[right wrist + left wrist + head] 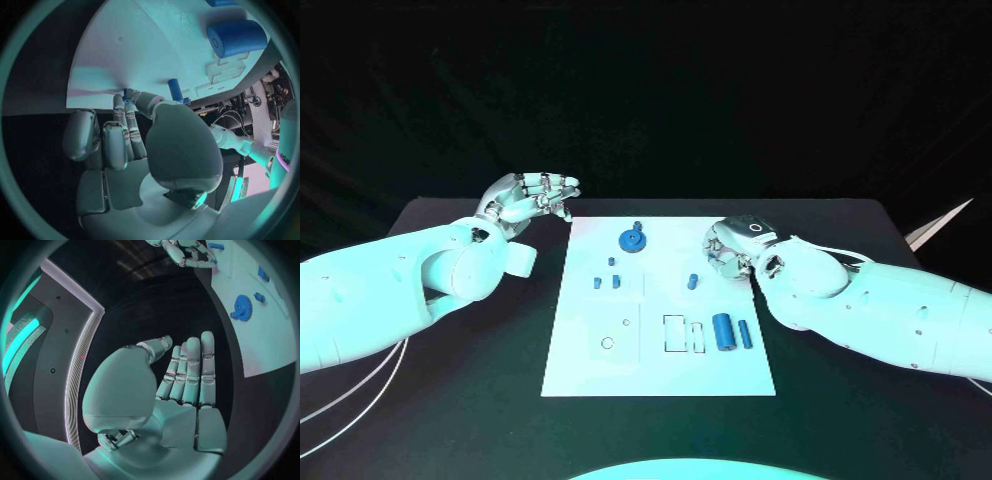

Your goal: Assemble the parts on the task board

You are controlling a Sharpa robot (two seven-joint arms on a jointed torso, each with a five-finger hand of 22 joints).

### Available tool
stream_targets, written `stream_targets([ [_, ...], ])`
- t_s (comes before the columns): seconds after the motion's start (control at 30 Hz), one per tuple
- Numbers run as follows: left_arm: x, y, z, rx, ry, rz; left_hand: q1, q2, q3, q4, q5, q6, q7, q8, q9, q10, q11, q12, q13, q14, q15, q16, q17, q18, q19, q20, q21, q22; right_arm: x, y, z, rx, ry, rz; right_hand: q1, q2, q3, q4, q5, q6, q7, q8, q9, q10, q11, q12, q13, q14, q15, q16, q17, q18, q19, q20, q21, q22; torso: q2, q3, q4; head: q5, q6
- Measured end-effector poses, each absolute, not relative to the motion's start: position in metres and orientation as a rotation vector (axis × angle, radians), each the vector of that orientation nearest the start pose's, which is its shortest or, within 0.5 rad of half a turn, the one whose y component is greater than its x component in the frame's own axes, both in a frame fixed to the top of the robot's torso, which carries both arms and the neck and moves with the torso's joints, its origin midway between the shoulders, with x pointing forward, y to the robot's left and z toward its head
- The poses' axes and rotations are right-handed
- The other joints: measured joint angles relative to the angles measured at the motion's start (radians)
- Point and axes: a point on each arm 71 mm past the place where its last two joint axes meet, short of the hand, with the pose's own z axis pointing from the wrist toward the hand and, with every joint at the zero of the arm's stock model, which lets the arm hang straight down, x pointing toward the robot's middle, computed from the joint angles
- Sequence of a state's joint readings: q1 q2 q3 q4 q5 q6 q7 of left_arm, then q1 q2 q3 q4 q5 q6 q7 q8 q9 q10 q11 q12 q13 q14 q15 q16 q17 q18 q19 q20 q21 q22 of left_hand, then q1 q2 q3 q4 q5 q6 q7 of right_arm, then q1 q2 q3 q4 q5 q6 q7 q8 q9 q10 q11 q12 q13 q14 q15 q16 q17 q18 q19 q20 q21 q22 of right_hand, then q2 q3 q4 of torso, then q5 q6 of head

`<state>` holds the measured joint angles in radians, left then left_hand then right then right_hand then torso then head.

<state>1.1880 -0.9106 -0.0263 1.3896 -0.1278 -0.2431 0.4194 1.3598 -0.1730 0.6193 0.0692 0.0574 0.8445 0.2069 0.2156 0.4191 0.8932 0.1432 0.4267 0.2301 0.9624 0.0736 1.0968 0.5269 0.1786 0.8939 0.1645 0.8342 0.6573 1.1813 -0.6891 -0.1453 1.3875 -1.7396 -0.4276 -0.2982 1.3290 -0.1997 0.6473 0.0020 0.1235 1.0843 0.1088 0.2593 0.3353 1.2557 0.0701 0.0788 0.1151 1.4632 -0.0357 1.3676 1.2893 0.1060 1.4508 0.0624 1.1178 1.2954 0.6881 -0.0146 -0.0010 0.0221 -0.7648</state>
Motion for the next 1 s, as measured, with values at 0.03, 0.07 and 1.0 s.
stream_targets([
  [0.03,0.508,0.283,-0.182,-1.003,1.373,-1.408,0.0,0.0,0.0,0.0,0.0,0.0,0.0,0.0,0.0,0.0,0.0,0.0,0.0,0.0,0.0,0.0,0.0,0.0,0.0,0.0,0.0,0.0,0.492,-0.168,-0.228,-0.304,1.581,0.398,0.0,0.0,0.0,0.0,0.0,0.0,0.0,0.0,0.001,0.001,-0.001,0.0,0.0,0.0,0.0,0.0,0.0,0.0,0.0,0.0,0.0,0.0,0.0,0.0,-0.0001,0.0,0.0],
  [0.07,0.508,0.283,-0.182,-1.003,1.373,-1.408,0.0,0.0,0.0,0.0,0.0,0.0,0.0,0.0,0.0,0.0,0.0,0.0,0.0,0.0,0.0,0.0,0.0,0.0,0.0,0.0,0.0,0.0,0.492,-0.169,-0.227,-0.301,1.579,0.4,0.0,0.0,0.0,0.0,0.0,0.0,0.0,0.0,0.002,0.001,-0.001,-0.005,0.0,0.0,0.0,0.0,0.0,0.0,0.0,0.0,0.0,0.0,0.0,0.0001,-0.0002,0.0,0.0],
  [1.0,0.508,0.279,-0.183,-1.0,1.377,-1.417,0.0,0.0,0.0,0.0,0.0,-0.002,-0.002,0.01,0.0,0.0,0.0,0.0,0.0,0.0,0.0,0.0,0.0,0.0,0.0,0.0,0.0,0.0,0.435,-0.12,-0.185,-0.281,1.463,0.71,0.0,0.0,0.005,-0.005,0.0,0.0,0.0,0.0,0.007,0.001,-0.002,-0.005,0.0,0.0,0.0,0.0,0.0,-0.015,0.0,0.0,0.011,0.0,-0.007,0.0,-0.0061,0.029,0.015],
])
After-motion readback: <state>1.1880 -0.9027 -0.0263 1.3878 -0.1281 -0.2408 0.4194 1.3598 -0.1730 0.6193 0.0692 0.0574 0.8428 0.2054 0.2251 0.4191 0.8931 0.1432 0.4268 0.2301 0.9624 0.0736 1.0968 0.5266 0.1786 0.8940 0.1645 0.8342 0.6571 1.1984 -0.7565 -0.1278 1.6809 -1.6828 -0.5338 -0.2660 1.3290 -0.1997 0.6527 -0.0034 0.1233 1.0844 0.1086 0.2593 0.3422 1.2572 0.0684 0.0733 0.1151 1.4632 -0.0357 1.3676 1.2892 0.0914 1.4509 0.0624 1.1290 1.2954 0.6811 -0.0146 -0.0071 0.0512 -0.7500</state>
